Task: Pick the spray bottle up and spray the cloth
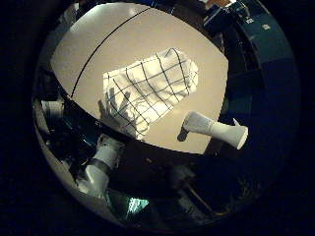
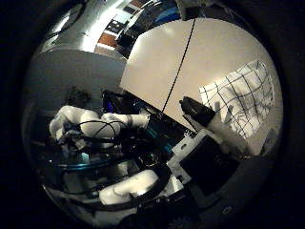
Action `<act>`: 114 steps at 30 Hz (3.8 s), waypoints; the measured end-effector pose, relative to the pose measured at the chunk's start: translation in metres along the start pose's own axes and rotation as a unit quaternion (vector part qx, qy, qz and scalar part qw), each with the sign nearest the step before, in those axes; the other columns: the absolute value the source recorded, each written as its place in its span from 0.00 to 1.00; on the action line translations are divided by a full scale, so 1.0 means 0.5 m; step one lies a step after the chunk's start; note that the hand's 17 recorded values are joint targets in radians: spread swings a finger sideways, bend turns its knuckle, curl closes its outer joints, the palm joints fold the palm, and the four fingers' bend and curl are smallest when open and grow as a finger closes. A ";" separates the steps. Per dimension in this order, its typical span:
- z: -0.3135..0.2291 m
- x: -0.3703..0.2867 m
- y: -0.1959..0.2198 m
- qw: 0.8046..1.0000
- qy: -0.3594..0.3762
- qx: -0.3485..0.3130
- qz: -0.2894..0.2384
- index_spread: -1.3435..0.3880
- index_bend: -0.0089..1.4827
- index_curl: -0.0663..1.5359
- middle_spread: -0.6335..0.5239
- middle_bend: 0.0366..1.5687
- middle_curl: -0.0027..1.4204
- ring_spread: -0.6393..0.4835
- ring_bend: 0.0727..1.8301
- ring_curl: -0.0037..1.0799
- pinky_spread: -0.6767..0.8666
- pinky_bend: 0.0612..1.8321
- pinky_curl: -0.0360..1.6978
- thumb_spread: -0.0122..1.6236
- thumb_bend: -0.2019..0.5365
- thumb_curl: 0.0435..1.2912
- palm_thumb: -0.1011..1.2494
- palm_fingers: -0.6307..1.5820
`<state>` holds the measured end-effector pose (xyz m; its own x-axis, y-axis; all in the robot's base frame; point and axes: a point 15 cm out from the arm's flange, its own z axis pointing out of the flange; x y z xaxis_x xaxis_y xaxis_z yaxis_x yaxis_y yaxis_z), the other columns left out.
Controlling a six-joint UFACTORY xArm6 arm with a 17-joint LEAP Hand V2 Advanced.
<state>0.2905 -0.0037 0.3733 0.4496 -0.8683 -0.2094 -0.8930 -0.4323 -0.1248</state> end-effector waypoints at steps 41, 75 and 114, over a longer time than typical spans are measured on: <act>-0.344 0.312 0.166 0.882 0.033 0.350 0.312 0.55 0.13 0.27 0.52 0.10 0.22 0.74 0.09 0.20 0.70 0.15 0.17 0.62 0.25 0.33 0.73 0.47; -0.204 0.423 0.400 0.793 -0.046 0.467 0.389 0.66 0.11 0.22 0.66 0.11 0.25 0.76 0.17 0.24 0.70 0.23 0.17 0.66 0.24 0.35 0.64 0.38; 0.004 0.465 0.473 0.786 -0.068 0.478 0.387 0.68 0.11 0.22 0.67 0.14 0.26 0.77 0.20 0.25 0.70 0.21 0.18 0.66 0.24 0.31 0.61 0.38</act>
<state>0.1841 -0.3072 0.2933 -0.1654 -0.7190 -0.6750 -0.5083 0.6487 -0.5664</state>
